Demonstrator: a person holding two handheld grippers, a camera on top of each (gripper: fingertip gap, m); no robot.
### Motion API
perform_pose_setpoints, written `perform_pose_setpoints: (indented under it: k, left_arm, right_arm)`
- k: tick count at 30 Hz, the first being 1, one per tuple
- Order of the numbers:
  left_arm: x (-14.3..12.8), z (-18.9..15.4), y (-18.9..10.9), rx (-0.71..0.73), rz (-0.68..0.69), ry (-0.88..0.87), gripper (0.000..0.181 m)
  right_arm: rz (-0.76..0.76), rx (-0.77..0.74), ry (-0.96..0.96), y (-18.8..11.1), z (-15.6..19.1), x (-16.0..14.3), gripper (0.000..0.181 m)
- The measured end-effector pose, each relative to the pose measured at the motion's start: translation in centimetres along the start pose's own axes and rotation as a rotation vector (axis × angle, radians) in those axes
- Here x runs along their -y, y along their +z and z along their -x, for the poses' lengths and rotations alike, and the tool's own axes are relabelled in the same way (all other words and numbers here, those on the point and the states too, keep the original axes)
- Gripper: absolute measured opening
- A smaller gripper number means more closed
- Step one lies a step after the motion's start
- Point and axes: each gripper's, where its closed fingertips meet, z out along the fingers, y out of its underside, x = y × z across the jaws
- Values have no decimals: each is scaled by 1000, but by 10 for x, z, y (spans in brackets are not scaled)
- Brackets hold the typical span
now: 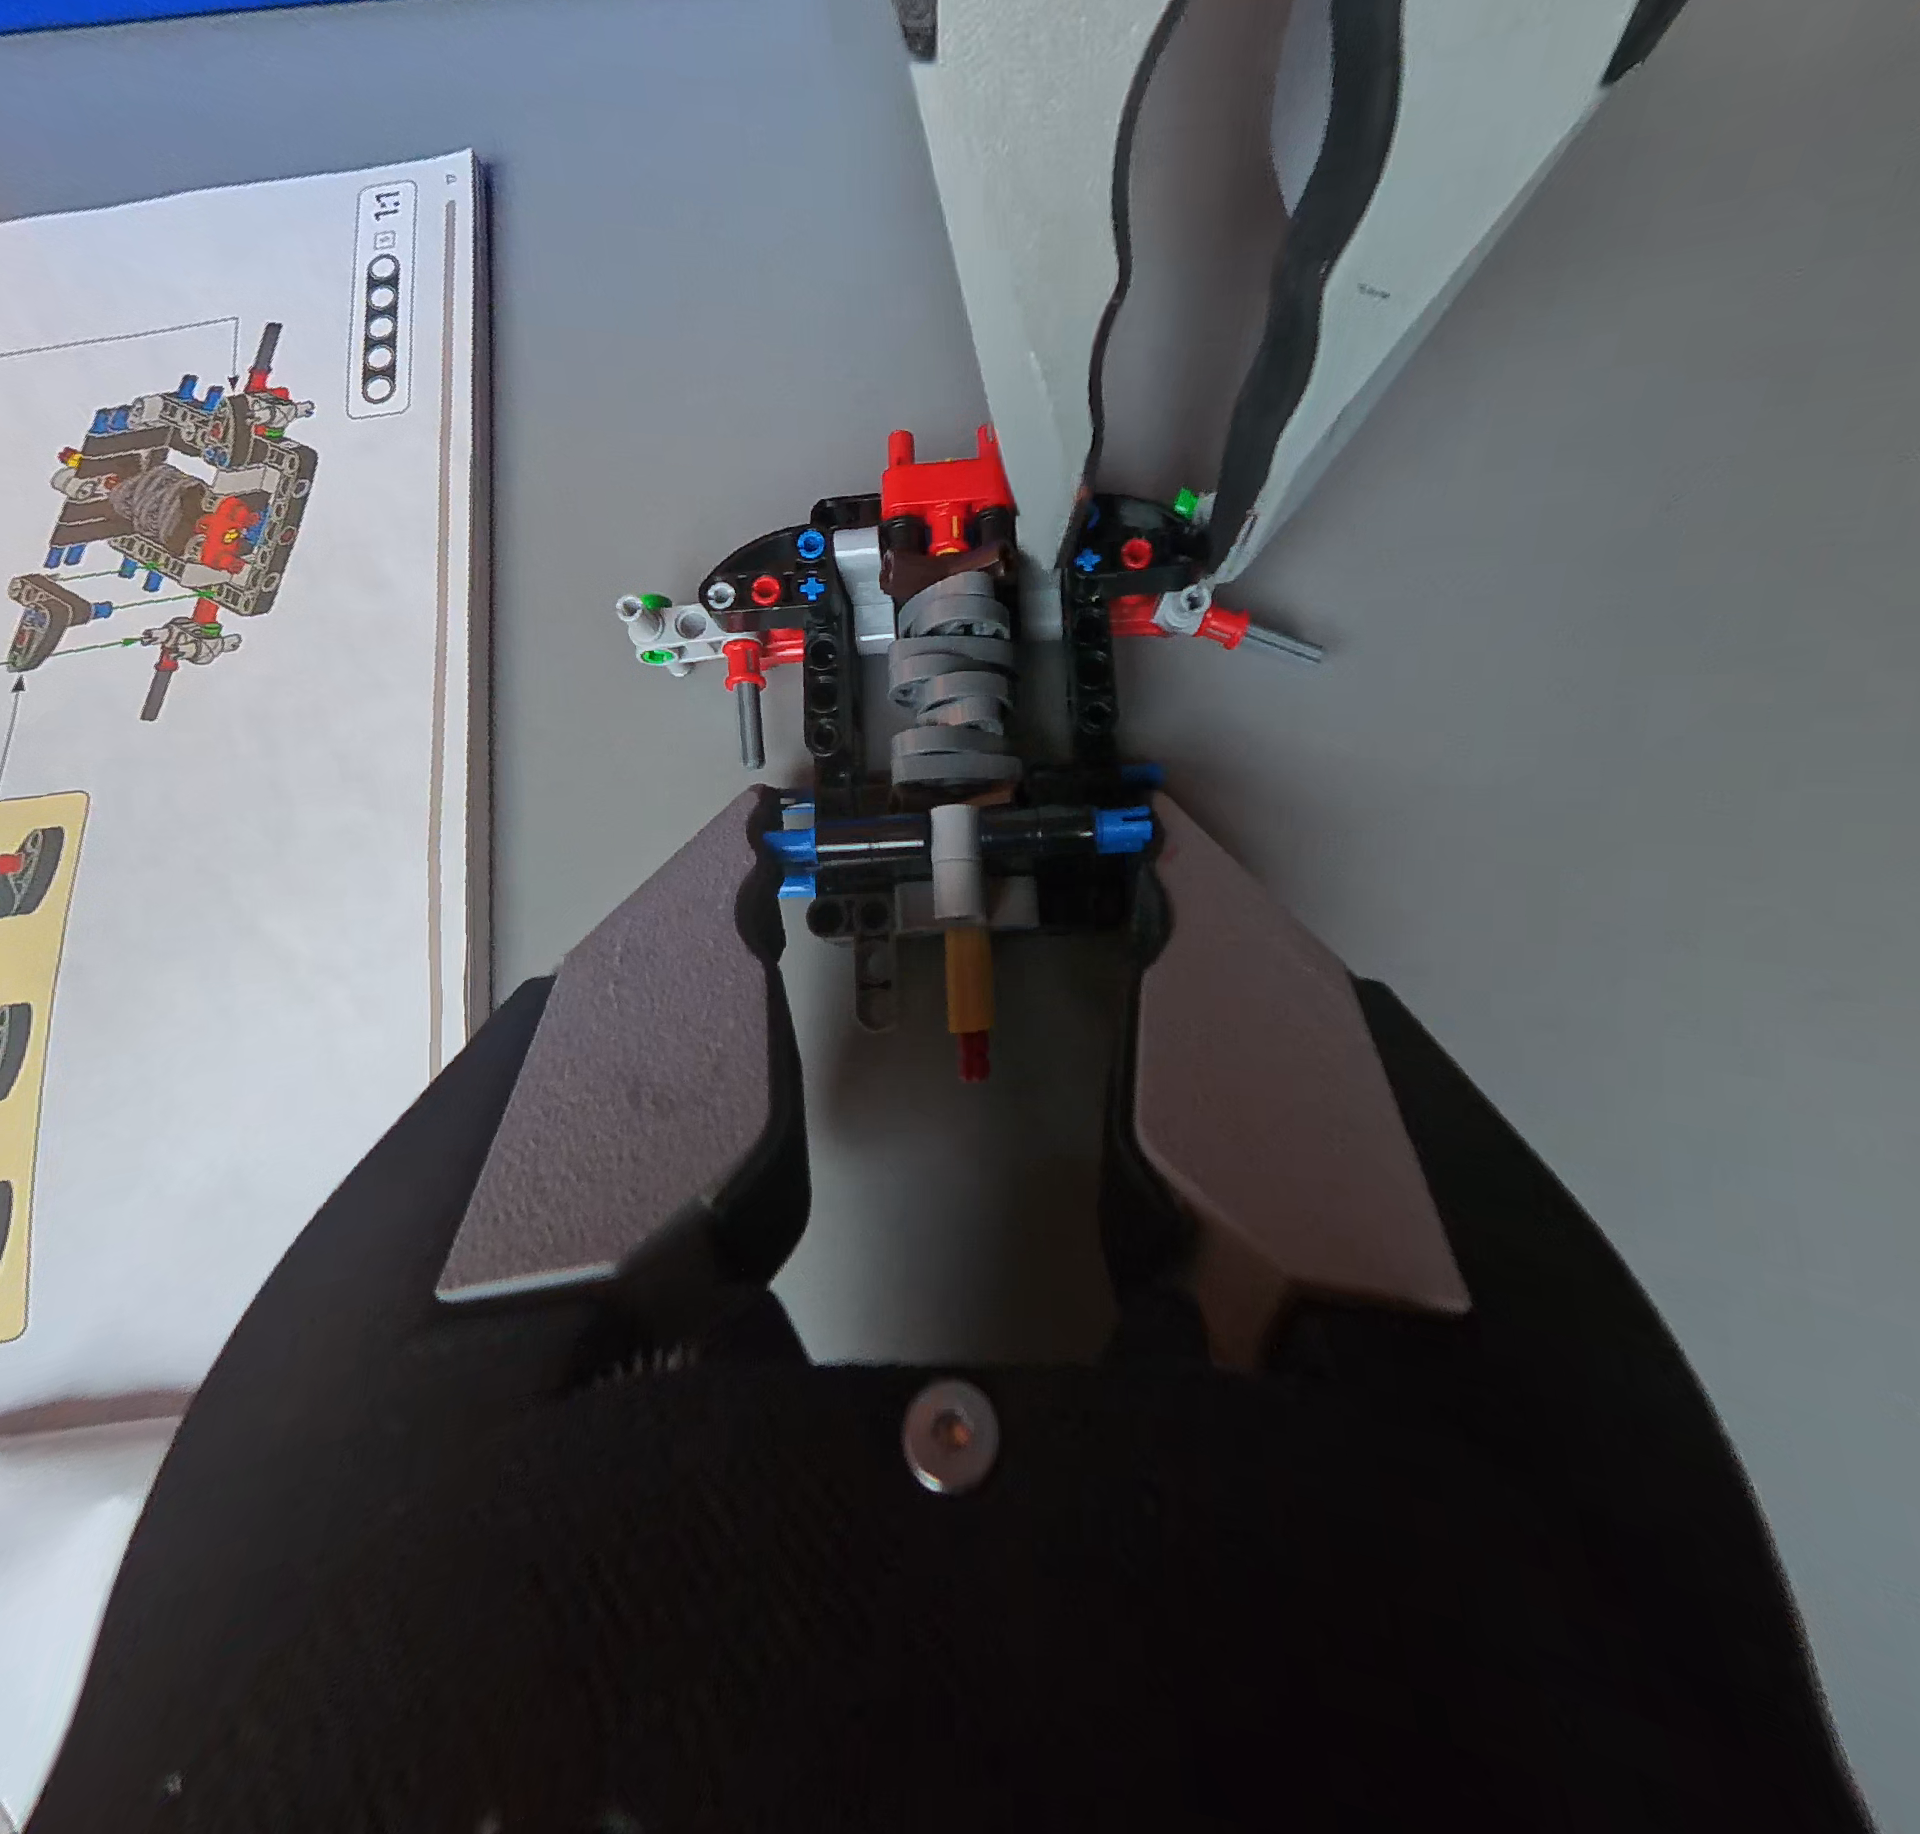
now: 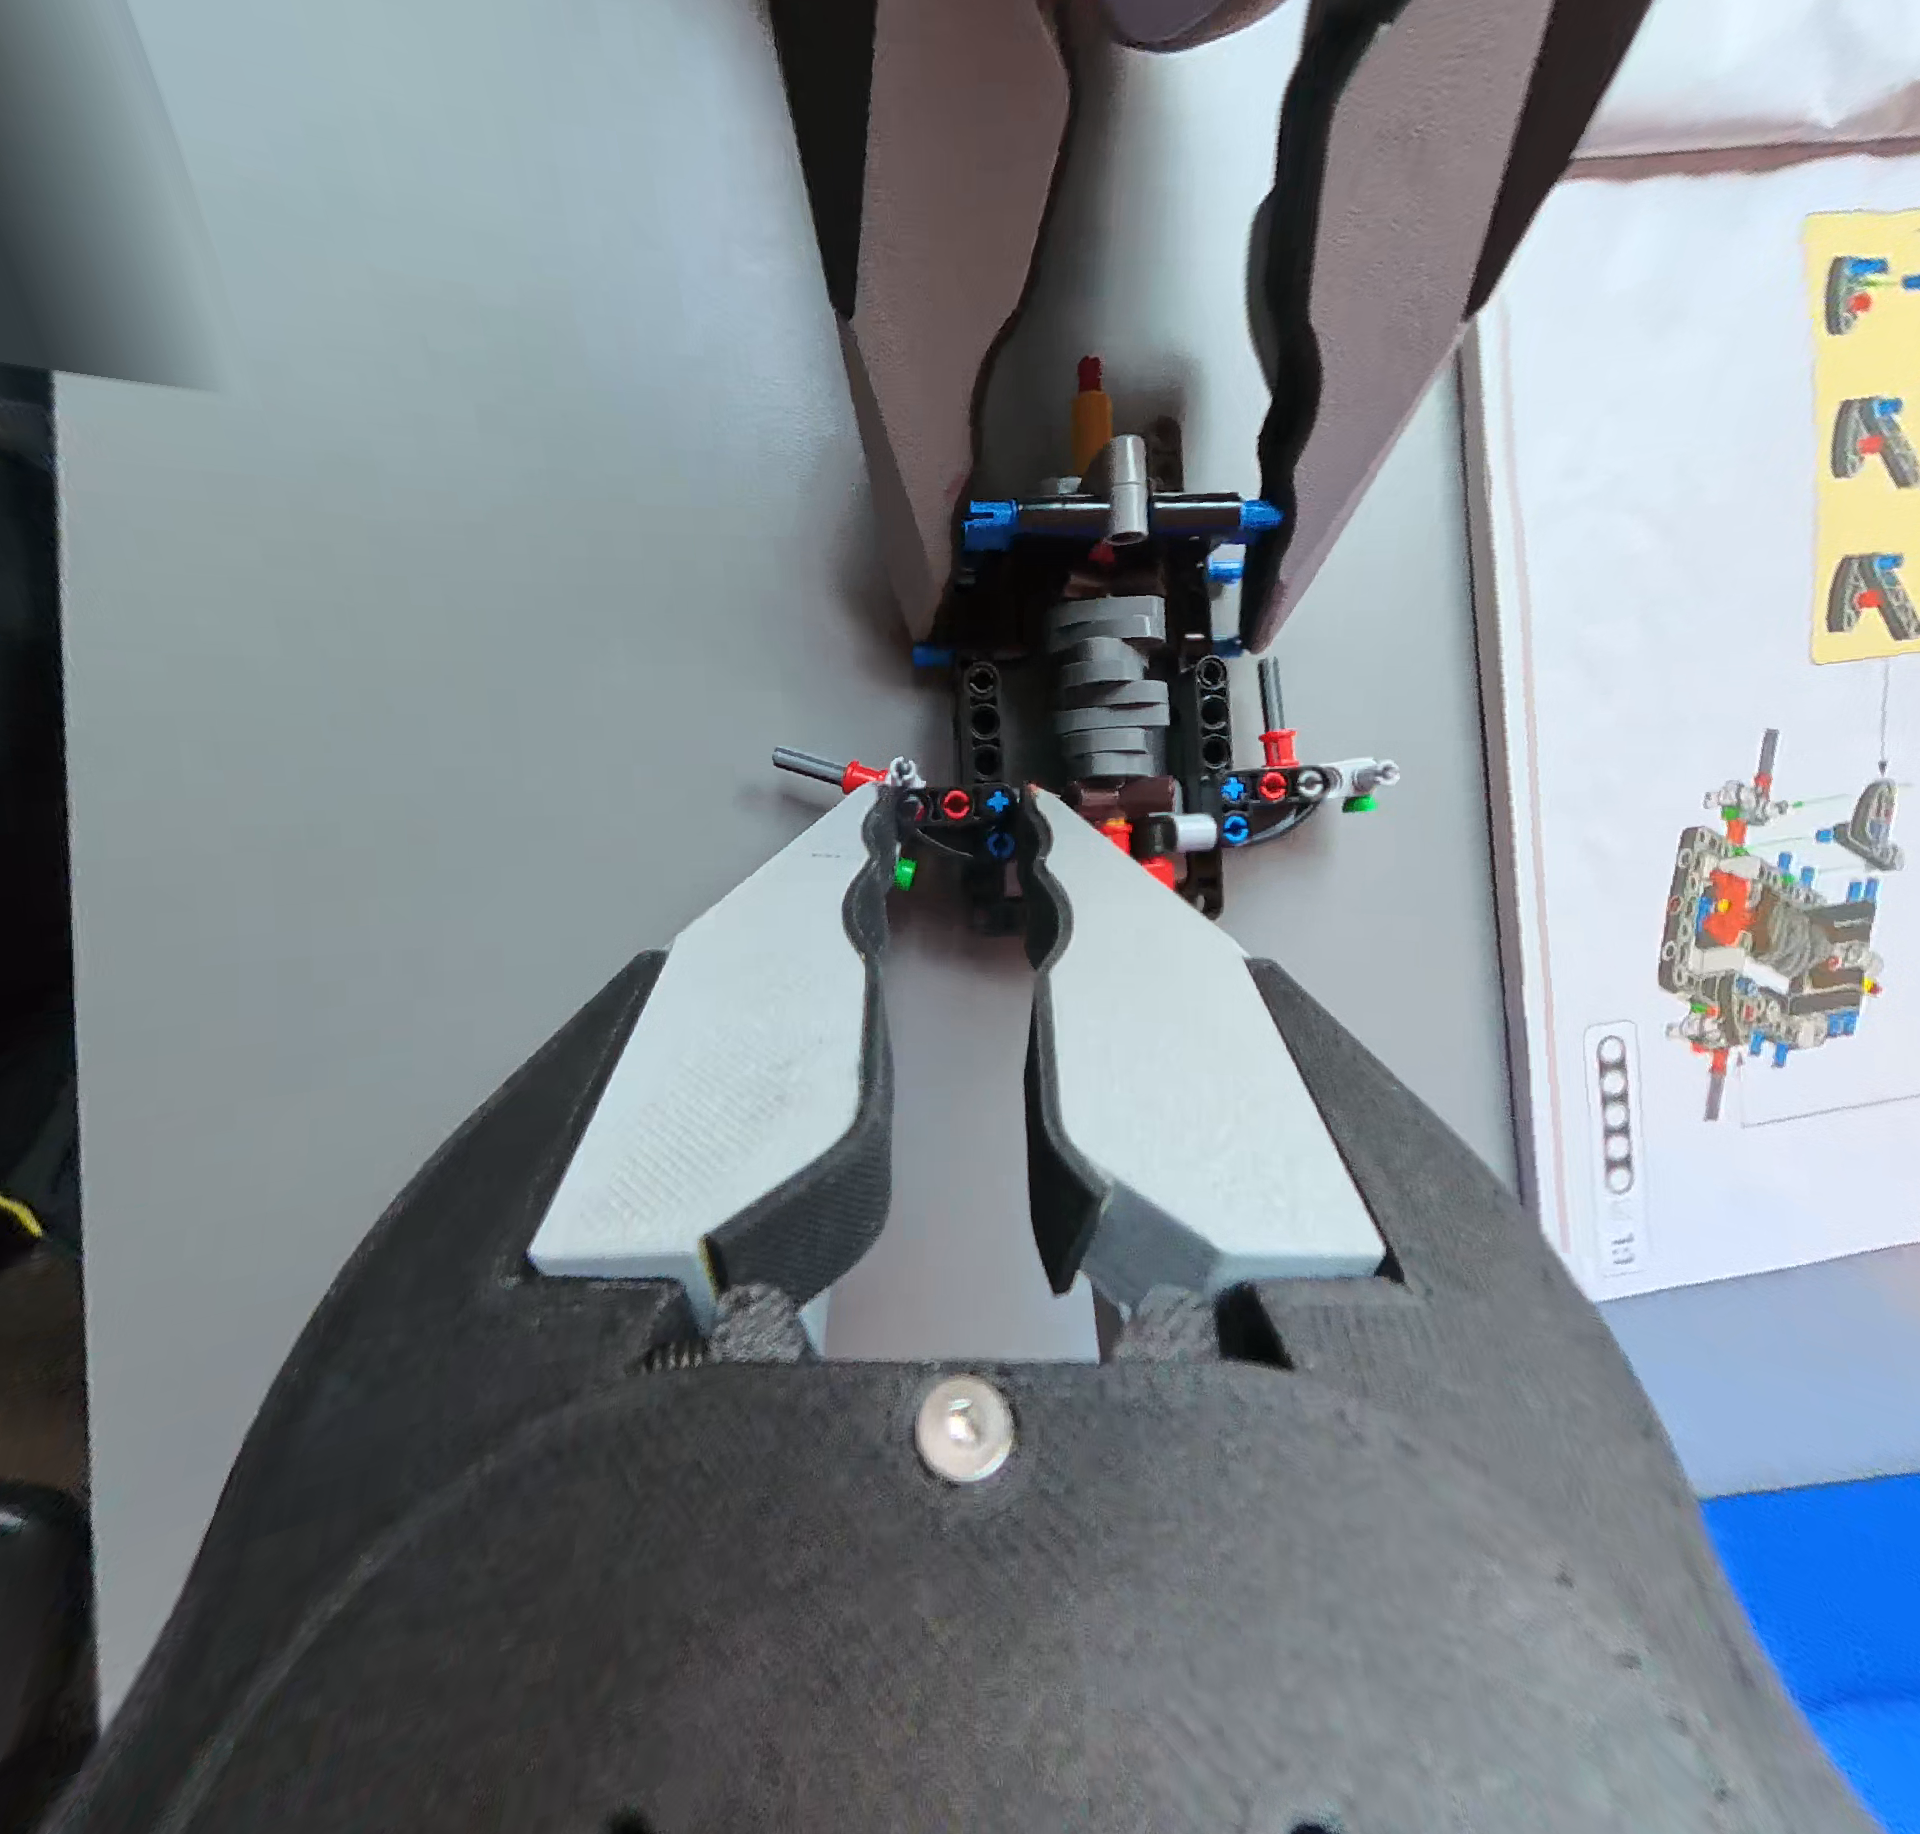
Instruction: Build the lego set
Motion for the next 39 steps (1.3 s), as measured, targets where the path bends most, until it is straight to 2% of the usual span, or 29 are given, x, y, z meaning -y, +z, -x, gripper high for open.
perform_pose_setpoints:
  k: [3,7,11,16,22,24,34,39]
  left_arm:
    - [0,0,0,-2,8,-3,65]
    - [1,0,0,5,4,-9,65]
    - [2,-2,2,-9,6,5,65]
    - [3,-2,2,7,13,-1,65]
    - [5,-4,3,10,12,19,65]
    - [4,-4,3,9,8,23,64]
    - [4,-3,3,-2,-30,2,64]
    - [5,-3,3,8,-37,-1,64]
  right_arm:
    - [-131,6,59,-9,1,10,19]
    - [-215,-43,110,-24,-2,7,24]
    - [-146,-106,68,-19,-6,3,33]
    - [-2,-92,17,-6,1,-5,25]
    - [78,-46,-64,5,6,-7,24]
    - [97,-25,-35,5,6,-6,24]
    - [-252,-20,194,2,1,2,20]
    - [-303,-42,220,0,0,4,20]
